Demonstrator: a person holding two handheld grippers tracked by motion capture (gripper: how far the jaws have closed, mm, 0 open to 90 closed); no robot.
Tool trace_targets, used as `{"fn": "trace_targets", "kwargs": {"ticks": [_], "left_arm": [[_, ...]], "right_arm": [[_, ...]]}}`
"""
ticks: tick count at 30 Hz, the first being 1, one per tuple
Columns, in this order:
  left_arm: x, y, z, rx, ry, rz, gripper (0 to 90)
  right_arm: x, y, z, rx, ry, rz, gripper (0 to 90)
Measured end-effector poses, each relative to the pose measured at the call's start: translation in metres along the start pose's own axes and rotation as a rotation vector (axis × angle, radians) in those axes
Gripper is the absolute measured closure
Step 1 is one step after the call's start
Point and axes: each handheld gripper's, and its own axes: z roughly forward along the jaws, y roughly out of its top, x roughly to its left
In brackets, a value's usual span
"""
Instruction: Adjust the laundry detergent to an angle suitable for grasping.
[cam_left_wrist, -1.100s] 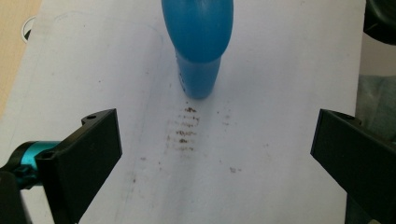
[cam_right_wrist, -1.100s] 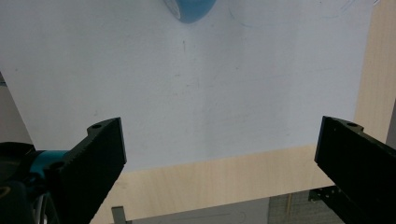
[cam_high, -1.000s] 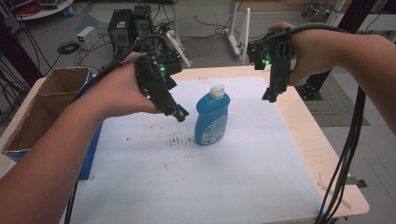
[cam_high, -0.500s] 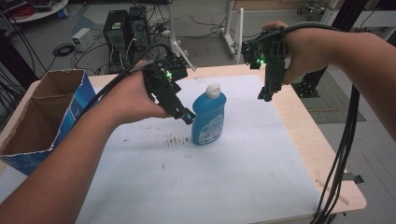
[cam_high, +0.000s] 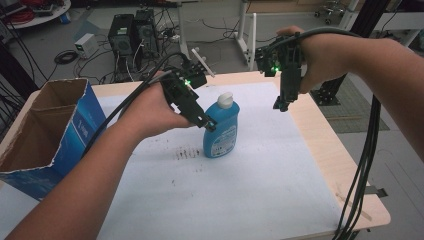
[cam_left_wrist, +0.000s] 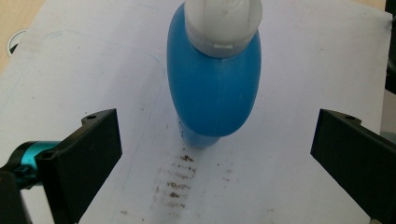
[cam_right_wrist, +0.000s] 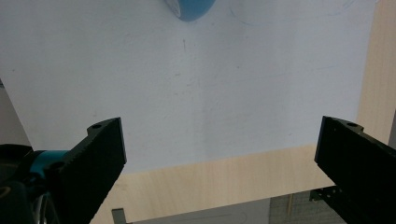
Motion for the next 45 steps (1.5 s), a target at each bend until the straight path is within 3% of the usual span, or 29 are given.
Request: {"fn": "trace_targets", "kwargs": {"ticks": [14, 23, 38, 44, 45], "left_arm": [[-0.003, 0.008, 0.022, -0.01, -0.009, -0.006, 1.8], [-0.006, 0.014, 0.037, 0.001, 0.027, -0.002, 1.7], [-0.003, 0.016, 0.055, 0.007, 0.046, -0.01, 1.8], [-0.004, 0.017, 0.063, 0.005, 0.062, -0.004, 2.7], [-0.005, 0.017, 0.064, -0.013, 0.066, -0.017, 2.7]], "right_arm": [[0.001, -0.003, 0.0, -0.003, -0.002, 0.013, 1.0], [0.001, -0.002, 0.001, -0.005, -0.003, 0.012, 1.0], [0.002, -0.002, 0.0, 0.001, -0.003, 0.013, 1.0], [0.002, -0.002, 0.0, 0.0, -0.005, 0.015, 1.1], [0.001, -0.002, 0.0, -0.001, -0.006, 0.015, 1.0]]}}
